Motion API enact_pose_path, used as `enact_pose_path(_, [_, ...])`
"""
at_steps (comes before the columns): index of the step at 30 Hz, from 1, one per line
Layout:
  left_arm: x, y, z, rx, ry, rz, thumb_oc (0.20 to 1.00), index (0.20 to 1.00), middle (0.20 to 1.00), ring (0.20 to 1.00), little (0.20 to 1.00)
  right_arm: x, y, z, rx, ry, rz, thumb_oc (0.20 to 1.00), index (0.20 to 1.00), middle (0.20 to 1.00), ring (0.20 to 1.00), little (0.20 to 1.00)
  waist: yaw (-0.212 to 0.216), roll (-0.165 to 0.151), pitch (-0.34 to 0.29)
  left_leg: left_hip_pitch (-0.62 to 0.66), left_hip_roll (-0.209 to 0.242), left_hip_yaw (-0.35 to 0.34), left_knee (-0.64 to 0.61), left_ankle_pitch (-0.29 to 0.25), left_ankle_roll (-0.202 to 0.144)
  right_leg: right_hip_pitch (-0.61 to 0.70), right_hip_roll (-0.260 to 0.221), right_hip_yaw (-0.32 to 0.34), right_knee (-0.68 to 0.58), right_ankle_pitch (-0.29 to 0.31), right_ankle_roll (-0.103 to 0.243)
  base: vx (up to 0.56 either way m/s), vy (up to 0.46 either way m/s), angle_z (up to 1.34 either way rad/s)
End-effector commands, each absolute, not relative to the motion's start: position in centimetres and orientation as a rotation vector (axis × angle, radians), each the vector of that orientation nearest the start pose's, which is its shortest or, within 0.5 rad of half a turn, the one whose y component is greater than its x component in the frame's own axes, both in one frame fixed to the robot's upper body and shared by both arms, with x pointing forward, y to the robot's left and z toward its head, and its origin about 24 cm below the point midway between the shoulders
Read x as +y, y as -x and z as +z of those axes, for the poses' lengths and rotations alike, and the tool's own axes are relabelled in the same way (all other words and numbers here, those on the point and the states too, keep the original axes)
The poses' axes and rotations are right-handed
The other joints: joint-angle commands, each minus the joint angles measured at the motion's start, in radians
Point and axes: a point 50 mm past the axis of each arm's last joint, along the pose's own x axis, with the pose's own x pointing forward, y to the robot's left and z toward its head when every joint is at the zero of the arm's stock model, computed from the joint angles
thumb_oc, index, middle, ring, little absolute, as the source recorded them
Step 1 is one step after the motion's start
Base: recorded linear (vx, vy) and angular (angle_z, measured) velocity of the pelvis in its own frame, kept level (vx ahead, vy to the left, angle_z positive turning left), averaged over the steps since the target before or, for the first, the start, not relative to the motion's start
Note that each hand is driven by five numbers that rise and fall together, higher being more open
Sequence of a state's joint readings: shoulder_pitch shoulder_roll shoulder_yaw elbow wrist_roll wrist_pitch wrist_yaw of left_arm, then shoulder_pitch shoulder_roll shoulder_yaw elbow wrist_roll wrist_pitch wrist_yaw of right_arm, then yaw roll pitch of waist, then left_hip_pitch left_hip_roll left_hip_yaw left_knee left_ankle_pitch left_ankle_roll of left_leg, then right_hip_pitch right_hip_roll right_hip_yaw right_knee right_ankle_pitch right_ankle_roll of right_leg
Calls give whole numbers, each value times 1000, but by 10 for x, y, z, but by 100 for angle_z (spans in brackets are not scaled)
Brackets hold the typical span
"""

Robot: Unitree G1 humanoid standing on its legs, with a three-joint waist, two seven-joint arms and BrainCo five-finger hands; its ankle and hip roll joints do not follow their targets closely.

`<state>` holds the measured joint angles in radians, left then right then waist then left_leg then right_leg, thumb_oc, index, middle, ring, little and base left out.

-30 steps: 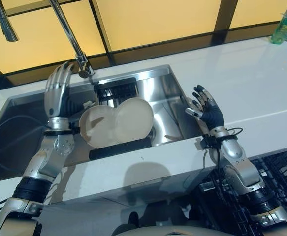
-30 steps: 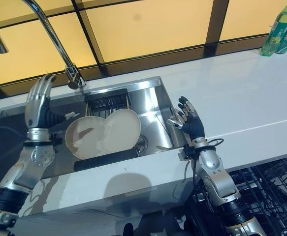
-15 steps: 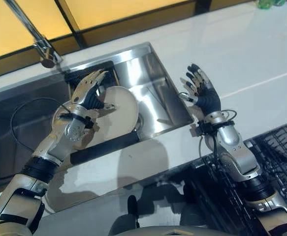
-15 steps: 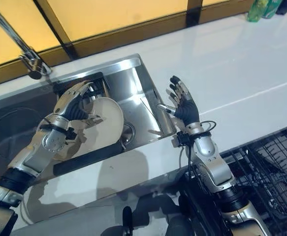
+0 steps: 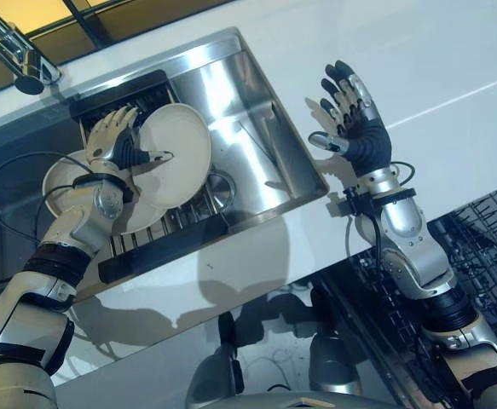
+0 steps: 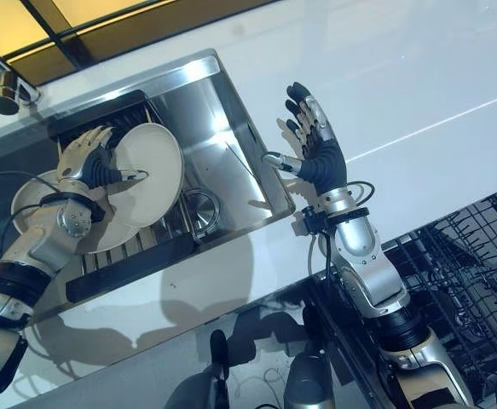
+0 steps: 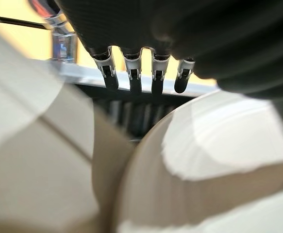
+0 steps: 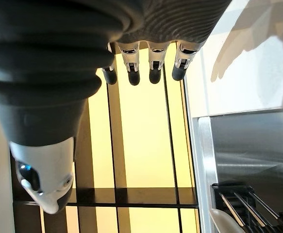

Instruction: Pick up plates and place into dishwasher.

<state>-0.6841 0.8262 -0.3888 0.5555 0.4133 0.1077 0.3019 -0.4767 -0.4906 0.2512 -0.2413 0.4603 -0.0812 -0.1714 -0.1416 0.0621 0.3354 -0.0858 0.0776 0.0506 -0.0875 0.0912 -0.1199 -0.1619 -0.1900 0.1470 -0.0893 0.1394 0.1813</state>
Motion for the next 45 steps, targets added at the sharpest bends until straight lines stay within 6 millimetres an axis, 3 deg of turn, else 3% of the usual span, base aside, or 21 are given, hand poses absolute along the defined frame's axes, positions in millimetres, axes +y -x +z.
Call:
enact_pose_path(1, [312,-357,204,-120,-1401,505,1000,1000,1000,1000,1000,-158,-301,206,-555,95,189,1000,1000,1000,1000,1000,-3,-18,56,-48,-72,-24,15,16,86,-36,68,-3,63,4,-90,0,0,0])
enact_pose_path(6, [298,-363,196,-79,-1271,318,1000,1000,1000,1000,1000,-158,-301,209,-564,96,181,1000,1000,1000,1000,1000,-4,-16,54,-50,-77,-22,12,15,86,-40,68,-8,63,3,-91,0,0,0])
enact_pose_path(14, [248,-371,170,-9,-715,-135,1000,1000,1000,1000,1000,-153,-302,213,-557,110,198,1000,1000,1000,1000,1000,-9,2,50,-34,-86,-18,5,12,89,-25,67,-13,61,-2,-95,6,27,0])
enact_pose_path(20, [220,-369,163,10,-442,-381,1000,1000,1000,1000,1000,-151,-302,211,-554,114,210,1000,1000,1000,1000,1000,-16,10,53,-28,-88,-12,5,11,91,-22,67,-12,62,-3,-97,3,11,0])
enact_pose_path(28, [196,-364,171,-97,-205,-521,1000,1000,1000,1000,1000,-148,-301,207,-559,105,215,1000,1000,1000,1000,1000,-16,4,56,-30,-87,-7,2,6,94,-24,66,-15,57,-2,-99,0,0,0])
enact_pose_path(35, [185,-361,175,-145,-146,-550,1000,1000,1000,1000,1000,-148,-300,204,-559,92,214,1000,1000,1000,1000,1000,-11,2,48,-34,-89,-9,0,7,97,-26,65,-21,54,2,-100,0,0,0])
enact_pose_path(36, [187,-360,173,-141,-156,-543,727,727,727,727,727,-149,-300,204,-559,90,212,1000,1000,1000,1000,1000,-10,2,47,-34,-89,-10,0,6,97,-26,65,-23,53,2,-100,0,0,0])
enact_pose_path(37, [187,-360,172,-137,-160,-536,388,388,388,388,388,-149,-300,204,-559,88,211,1000,1000,1000,1000,1000,-9,2,45,-35,-90,-11,0,7,97,-26,65,-23,52,2,-100,0,0,0])
enact_pose_path(38, [187,-360,171,-133,-161,-530,200,200,200,200,200,-148,-300,204,-559,87,209,1000,1000,1000,1000,1000,-8,1,43,-35,-90,-13,0,7,97,-26,65,-24,52,3,-100,0,0,0])
enact_pose_path(45, [194,-357,163,-130,-133,-509,200,200,200,200,200,-151,-299,201,-551,80,202,1000,1000,1000,1000,1000,-2,0,33,-33,-89,-16,0,6,98,-21,64,-30,47,3,-100,0,0,0])
